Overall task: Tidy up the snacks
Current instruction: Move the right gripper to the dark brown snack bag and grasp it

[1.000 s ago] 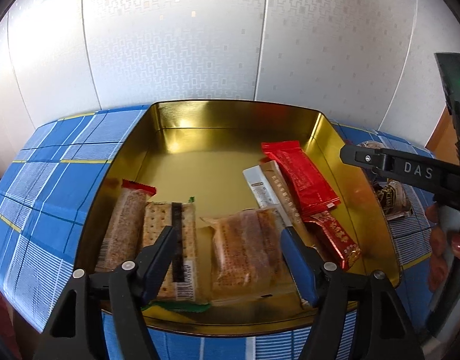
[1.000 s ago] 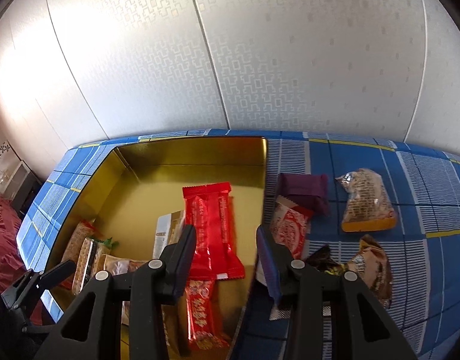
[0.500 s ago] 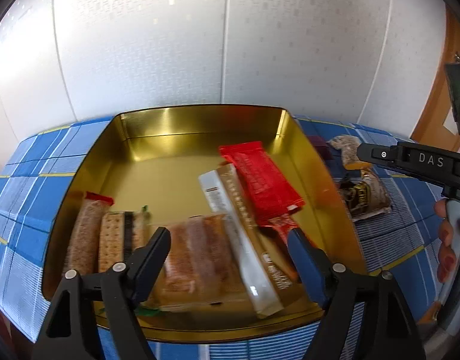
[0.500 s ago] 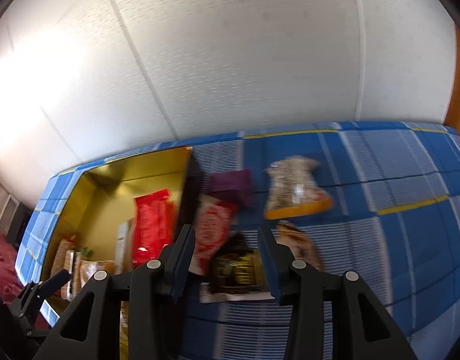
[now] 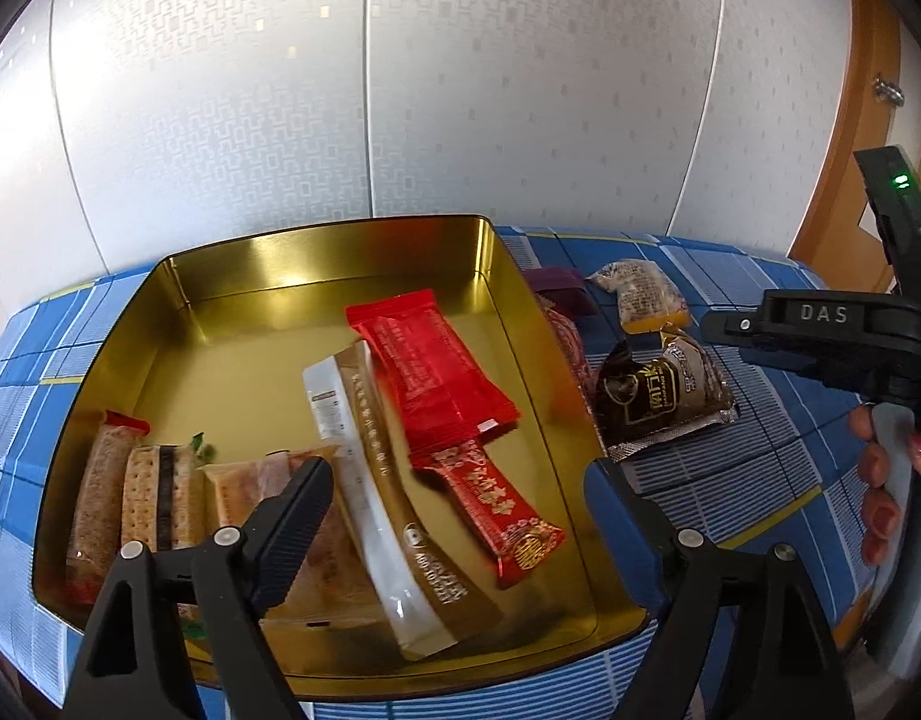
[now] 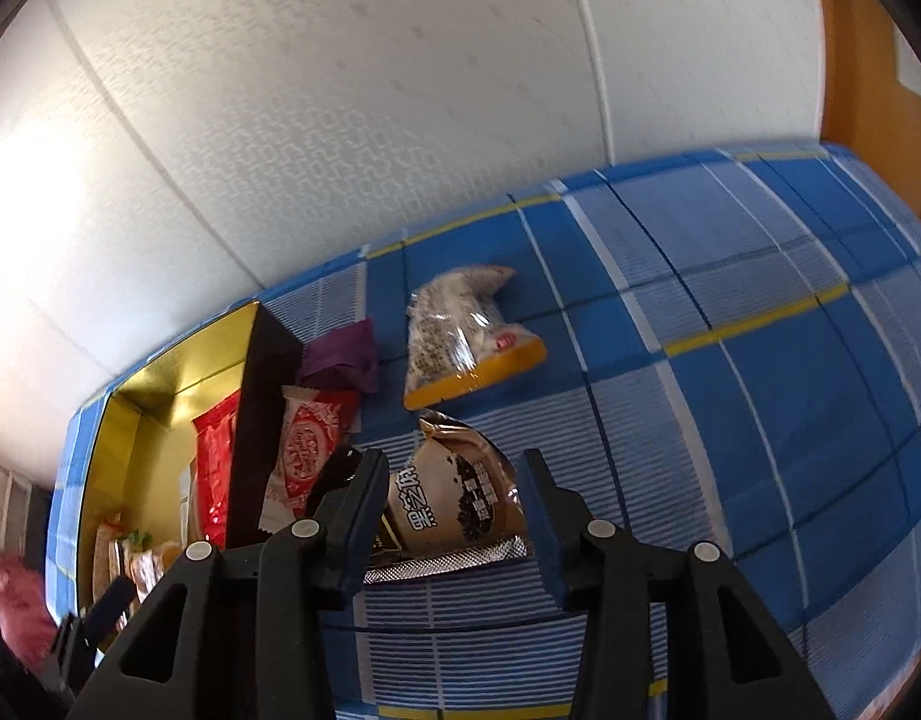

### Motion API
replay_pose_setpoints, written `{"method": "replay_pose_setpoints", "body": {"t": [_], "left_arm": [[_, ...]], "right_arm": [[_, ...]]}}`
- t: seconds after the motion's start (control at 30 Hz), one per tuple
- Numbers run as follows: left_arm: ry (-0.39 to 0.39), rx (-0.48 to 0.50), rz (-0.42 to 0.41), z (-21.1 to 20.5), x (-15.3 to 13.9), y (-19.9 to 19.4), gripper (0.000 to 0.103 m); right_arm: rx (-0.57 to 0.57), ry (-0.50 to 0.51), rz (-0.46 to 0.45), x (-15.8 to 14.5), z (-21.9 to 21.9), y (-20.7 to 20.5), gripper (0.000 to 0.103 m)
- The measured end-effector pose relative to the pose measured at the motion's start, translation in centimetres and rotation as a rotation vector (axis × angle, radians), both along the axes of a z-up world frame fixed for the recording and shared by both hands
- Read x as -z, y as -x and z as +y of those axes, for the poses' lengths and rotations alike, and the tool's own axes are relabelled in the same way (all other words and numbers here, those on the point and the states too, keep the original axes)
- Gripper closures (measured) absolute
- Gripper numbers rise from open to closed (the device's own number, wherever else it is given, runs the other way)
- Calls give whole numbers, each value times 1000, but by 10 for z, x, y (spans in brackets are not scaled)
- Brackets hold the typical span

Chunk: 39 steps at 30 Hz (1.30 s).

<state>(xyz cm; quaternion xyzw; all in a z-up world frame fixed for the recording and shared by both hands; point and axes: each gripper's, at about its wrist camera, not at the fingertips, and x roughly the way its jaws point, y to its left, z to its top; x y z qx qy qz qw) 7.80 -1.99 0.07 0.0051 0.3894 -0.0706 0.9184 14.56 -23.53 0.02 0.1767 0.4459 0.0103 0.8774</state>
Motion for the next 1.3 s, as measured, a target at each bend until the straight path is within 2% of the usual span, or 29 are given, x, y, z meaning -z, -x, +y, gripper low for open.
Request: {"method": "replay_pose_setpoints", "body": {"t": [0.23, 0.3, 0.4, 0.5, 0.53, 0.7, 0.83, 1.1, 1.3], "left_arm": [[-25, -8, -25, 5, -3, 2, 17], [-13, -19, -17, 12, -4, 2, 17], [9, -33, -8, 21, -4, 3, 17], [20, -40, -9, 26, -5, 5, 16], [19, -41, -10, 27, -6, 5, 16], [26, -45, -10, 31, -6, 6, 16], [41, -47, -8, 30, -7, 7, 16], [28, -15, -15, 13, -6, 6, 16], [23, 10, -20, -1, -4, 5, 16]], "right_arm": [[111, -155, 82, 21, -3, 2, 58], [129, -162, 93, 25, -1, -1, 58], [160, -153, 75, 24, 5, -7, 57], [155, -111, 82, 27, 15, -16, 42], [146, -86, 92, 30, 21, -19, 40], [50, 58, 100, 33, 40, -19, 40], [30, 30, 110, 37, 26, -13, 43], [47, 51, 122, 36, -13, -7, 44], [-7, 122, 115, 34, -28, -12, 44]]}}
